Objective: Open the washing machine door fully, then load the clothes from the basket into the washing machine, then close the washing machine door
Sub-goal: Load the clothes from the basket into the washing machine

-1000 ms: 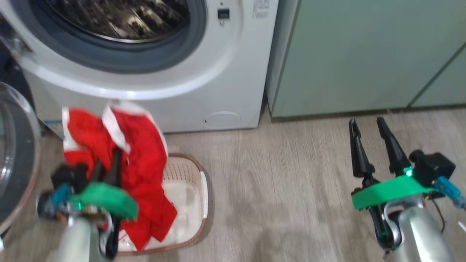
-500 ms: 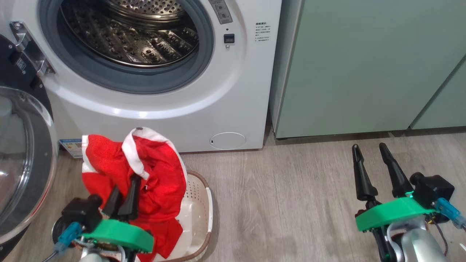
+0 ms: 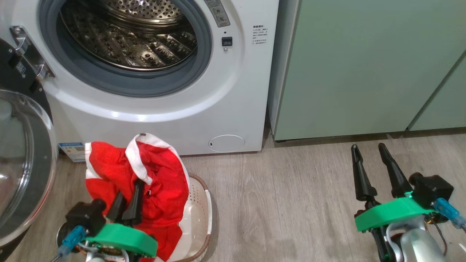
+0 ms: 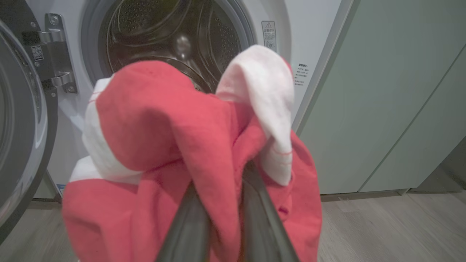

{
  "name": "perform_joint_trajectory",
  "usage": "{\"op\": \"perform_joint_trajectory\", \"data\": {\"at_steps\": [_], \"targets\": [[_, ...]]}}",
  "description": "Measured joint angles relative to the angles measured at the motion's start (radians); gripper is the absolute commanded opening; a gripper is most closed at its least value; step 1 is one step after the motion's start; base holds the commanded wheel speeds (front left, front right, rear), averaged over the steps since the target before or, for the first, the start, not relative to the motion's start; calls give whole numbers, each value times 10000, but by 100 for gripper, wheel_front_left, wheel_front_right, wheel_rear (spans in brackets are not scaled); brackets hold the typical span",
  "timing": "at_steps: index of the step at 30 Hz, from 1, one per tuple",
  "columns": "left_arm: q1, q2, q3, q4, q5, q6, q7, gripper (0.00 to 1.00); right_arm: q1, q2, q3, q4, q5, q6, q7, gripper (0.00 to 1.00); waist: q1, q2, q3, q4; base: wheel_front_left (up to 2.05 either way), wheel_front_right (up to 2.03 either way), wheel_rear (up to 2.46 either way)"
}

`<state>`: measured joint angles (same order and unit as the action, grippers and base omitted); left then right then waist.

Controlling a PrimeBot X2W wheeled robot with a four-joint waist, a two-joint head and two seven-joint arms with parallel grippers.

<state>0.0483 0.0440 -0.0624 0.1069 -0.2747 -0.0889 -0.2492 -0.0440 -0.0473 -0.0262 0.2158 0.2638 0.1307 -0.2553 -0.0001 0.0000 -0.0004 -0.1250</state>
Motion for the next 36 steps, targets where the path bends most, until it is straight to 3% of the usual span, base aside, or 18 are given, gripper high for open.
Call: {"op": "perform_joint_trajectory", "data": {"at_steps": [14, 23, 28, 36], "targets": [[-273, -2, 221, 75, -320, -148, 0, 0, -46, 0, 153, -155, -23, 0, 0, 100, 0, 0, 614, -282, 0, 0, 0], [-3145, 59, 1356, 408, 238, -324, -15, 0, -979, 4, 416, -525, 36, 0, 0, 100, 3, 0, 2494, -737, 0, 0, 0], [-4453, 439, 1931, 842, 295, -326, -29, 0, -1297, 4, 512, -671, 280, 0, 0, 100, 4, 0, 3423, -1085, 0, 0, 0], [-7673, 1810, 1946, 1967, 698, -407, -29, 0, -1765, 4, 742, -878, 1016, 0, 0, 100, 5, 0, 5087, -1986, 0, 0, 0]]}}
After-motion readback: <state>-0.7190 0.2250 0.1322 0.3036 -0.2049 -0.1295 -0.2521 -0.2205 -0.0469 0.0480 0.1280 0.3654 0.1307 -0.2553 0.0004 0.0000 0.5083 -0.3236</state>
